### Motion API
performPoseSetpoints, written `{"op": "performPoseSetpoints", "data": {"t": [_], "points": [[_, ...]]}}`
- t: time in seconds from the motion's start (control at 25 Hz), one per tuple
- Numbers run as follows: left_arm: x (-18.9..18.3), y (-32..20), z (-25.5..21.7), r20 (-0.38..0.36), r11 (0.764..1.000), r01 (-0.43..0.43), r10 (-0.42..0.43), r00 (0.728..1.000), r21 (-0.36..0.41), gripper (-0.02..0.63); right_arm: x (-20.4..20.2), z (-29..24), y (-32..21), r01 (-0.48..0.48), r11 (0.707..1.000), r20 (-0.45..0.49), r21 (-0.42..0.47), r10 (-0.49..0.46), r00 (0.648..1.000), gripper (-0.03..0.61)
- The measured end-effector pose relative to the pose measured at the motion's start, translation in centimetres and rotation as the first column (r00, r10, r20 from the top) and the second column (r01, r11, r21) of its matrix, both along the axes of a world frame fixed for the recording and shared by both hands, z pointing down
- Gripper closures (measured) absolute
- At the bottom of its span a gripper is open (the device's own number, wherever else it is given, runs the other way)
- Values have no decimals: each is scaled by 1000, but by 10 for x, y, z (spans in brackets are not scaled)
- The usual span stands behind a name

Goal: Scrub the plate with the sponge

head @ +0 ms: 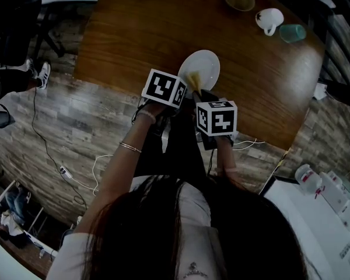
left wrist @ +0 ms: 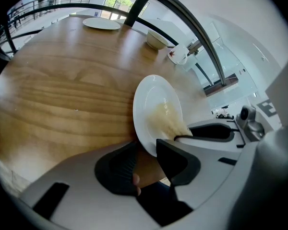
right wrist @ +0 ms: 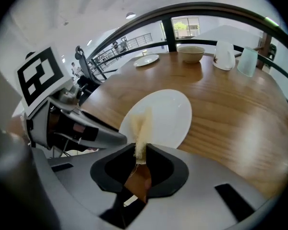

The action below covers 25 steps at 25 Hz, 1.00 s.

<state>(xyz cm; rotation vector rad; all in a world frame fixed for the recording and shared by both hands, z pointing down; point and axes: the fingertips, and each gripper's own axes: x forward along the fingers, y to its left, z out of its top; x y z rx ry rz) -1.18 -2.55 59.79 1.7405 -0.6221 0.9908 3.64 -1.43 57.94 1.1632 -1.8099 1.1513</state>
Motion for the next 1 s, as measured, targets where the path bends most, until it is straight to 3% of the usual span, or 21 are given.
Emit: {"op": "performPoseSetpoints", "data": {"t": [0.16,0.48,0.56,0.8,1.0], "points": [[1,-1,1,1,1000,0,0,1000,-6,479,-9,1,8,-4,1000,31,-5,4,1000,494],[1,-1,1,7,1000,0,0,1000,0,479,72,-6,-4,-159,987,-90,27,161,983,494],[0,-1,1,8,1000,2,-2,1000,2,479,64,-6,-2,-144,990,-76,16,144,987,494],[2,-2,1,9,1000,3,-3,1000,-4,479,-8,-1,19,17,999,5,-43,-17,1000,494],[2,-1,2,12,1000,0,0,1000,-9,479,7,2,16,-10,999,5,-53,11,1000,494]]}}
